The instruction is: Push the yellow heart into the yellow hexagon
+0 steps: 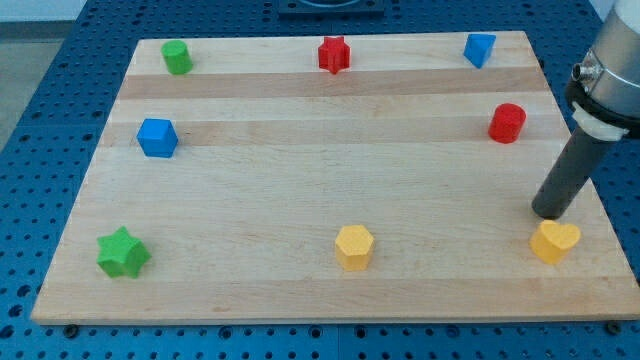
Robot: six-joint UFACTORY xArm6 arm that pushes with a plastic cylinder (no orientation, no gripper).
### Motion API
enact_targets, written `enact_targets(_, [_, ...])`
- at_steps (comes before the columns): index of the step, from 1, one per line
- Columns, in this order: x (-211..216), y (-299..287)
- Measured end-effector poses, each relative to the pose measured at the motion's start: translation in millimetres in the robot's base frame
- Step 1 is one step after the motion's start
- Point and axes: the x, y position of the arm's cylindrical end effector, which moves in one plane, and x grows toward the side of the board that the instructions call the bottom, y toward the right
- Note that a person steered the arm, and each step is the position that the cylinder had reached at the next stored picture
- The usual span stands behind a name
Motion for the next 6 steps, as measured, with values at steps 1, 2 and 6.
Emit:
enact_targets(1, [0, 13])
enact_targets(2, [0, 42])
enact_targets(6, [45, 44])
